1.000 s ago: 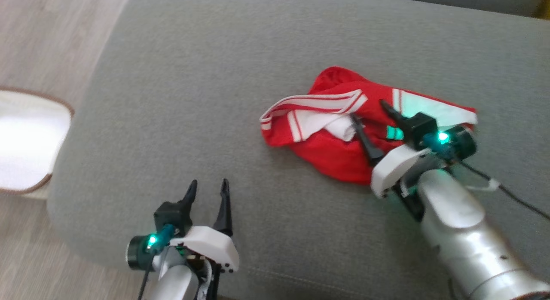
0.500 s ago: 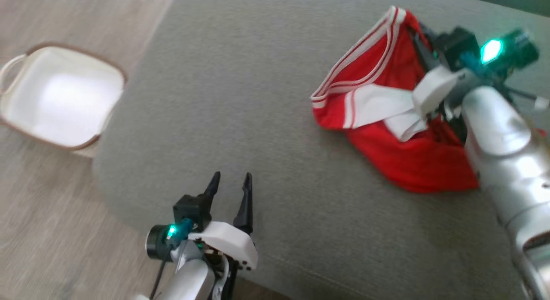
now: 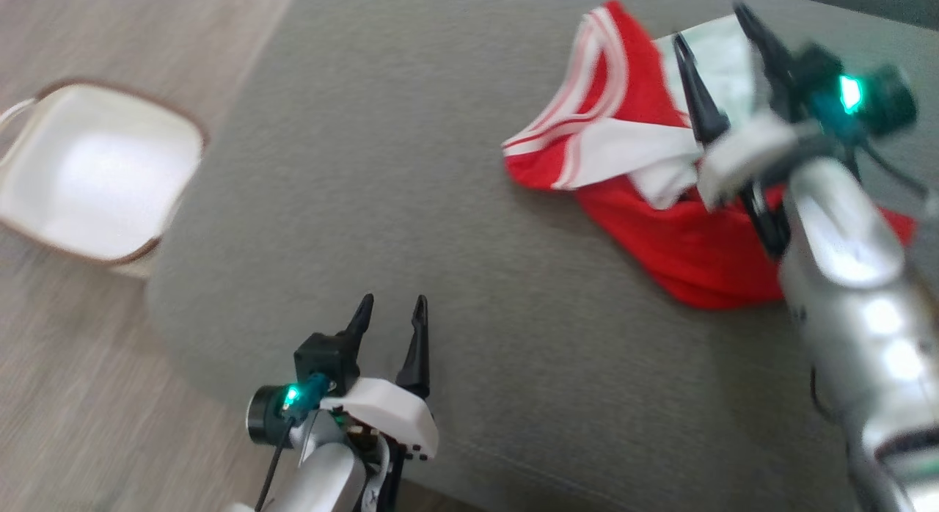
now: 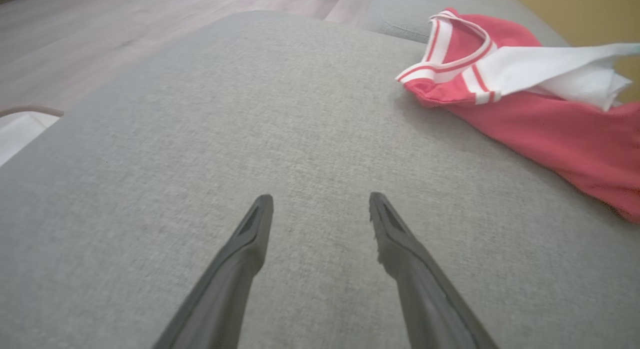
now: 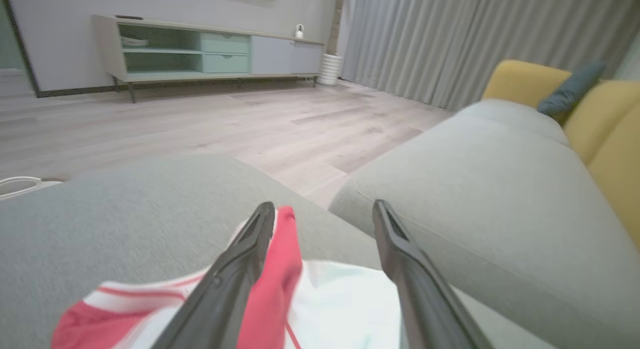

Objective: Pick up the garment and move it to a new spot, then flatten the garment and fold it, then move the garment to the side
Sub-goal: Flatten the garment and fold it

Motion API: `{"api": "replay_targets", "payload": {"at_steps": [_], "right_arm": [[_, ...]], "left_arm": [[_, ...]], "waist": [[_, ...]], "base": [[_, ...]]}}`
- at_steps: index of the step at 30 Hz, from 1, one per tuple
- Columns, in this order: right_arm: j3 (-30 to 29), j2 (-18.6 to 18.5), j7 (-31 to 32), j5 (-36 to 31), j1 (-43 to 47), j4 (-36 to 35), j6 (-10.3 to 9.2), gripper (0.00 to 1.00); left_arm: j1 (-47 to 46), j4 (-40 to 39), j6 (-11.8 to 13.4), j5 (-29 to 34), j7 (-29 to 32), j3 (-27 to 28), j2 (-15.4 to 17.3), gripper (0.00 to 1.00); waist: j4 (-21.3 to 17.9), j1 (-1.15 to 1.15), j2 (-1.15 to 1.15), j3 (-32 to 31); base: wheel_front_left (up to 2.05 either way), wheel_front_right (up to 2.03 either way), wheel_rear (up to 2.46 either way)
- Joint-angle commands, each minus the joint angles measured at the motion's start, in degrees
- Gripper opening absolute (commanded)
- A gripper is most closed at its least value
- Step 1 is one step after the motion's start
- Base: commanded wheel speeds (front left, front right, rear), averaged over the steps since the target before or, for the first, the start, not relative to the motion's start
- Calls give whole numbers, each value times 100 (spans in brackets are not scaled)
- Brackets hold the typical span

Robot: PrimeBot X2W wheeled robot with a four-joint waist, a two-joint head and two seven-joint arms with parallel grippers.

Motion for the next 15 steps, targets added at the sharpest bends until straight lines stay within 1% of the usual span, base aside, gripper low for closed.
{"api": "replay_targets", "payload": {"at_steps": [1,5,8,9,10,15], "right_arm": [[-155,92,-31,144,363,-372,37,100],[-591,165,-31,371,1106,-875,37,100],[-793,229,-31,480,1585,-1217,37,100],[-843,252,-31,510,1730,-1320,37,100],[-843,252,-31,510,1730,-1320,37,100],[-942,378,-31,653,2253,-1744,37,100]], "left_arm": [[-134,-157,12,83,-30,262,44,100],[-265,-113,-45,238,-30,381,44,100],[-407,-62,-90,347,-30,461,44,100],[-457,-46,-112,372,-30,484,44,100],[-457,-46,-112,372,-30,484,44,100],[-764,79,-215,548,-30,616,44,100]], "waist": [[-424,0,0,-122],[-977,0,0,-219],[-1411,0,0,-258],[-1547,0,0,-268],[-1547,0,0,-268],[-2252,0,0,-262]], "base": [[0,0,0],[0,0,0],[0,0,0],[0,0,0],[0,0,0],[0,0,0]]}}
